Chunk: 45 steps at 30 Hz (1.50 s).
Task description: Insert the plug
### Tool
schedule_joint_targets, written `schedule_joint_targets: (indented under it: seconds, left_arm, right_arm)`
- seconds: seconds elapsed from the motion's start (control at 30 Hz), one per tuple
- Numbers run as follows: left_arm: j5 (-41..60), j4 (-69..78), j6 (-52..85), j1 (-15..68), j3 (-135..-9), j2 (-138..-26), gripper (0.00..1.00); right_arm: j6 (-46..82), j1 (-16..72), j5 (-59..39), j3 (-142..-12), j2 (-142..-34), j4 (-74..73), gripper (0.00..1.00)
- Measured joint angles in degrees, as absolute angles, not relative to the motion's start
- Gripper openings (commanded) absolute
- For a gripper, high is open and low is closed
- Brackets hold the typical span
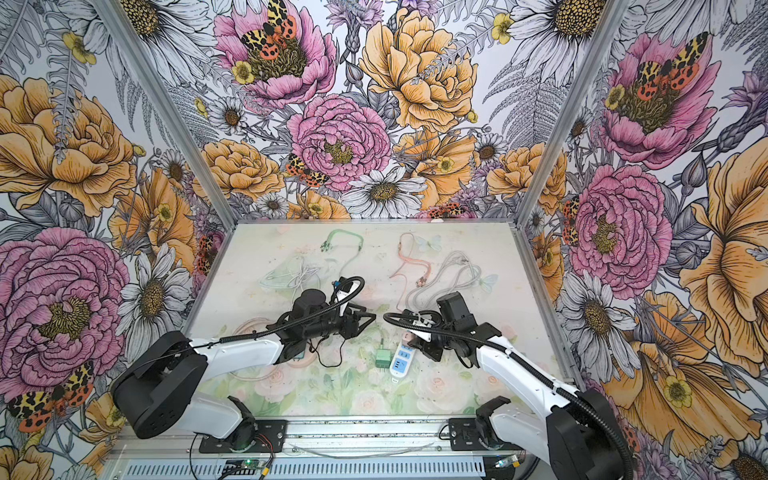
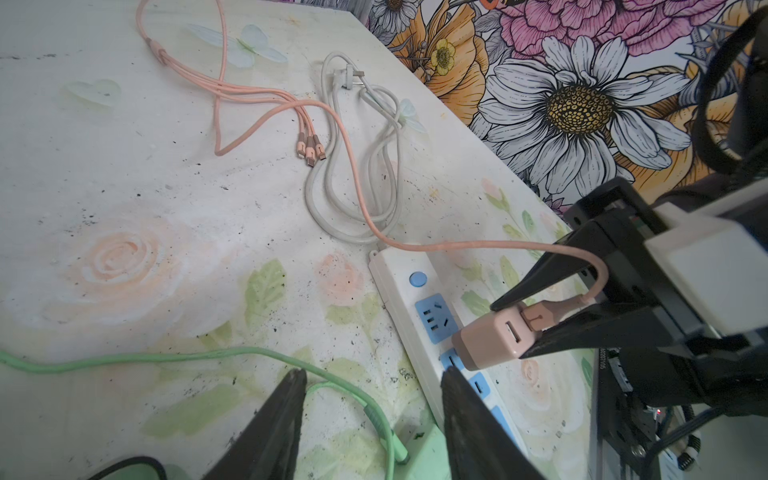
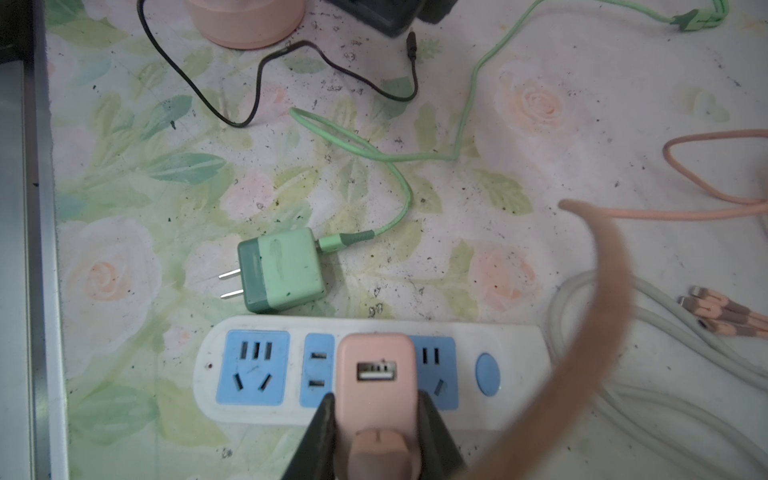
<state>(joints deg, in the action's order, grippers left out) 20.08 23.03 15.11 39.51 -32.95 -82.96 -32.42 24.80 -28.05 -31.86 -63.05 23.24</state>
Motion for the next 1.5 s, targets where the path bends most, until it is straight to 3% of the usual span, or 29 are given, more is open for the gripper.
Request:
schedule_joint_targets:
  seconds: [1.5]
  left_arm:
    - [20.23, 24.12, 16.19, 39.51, -31.92, -81.73, 0.54]
  right_arm:
    - [-27.92, 25.32, -28.95, -30.48, -64.90, 16.86, 0.00]
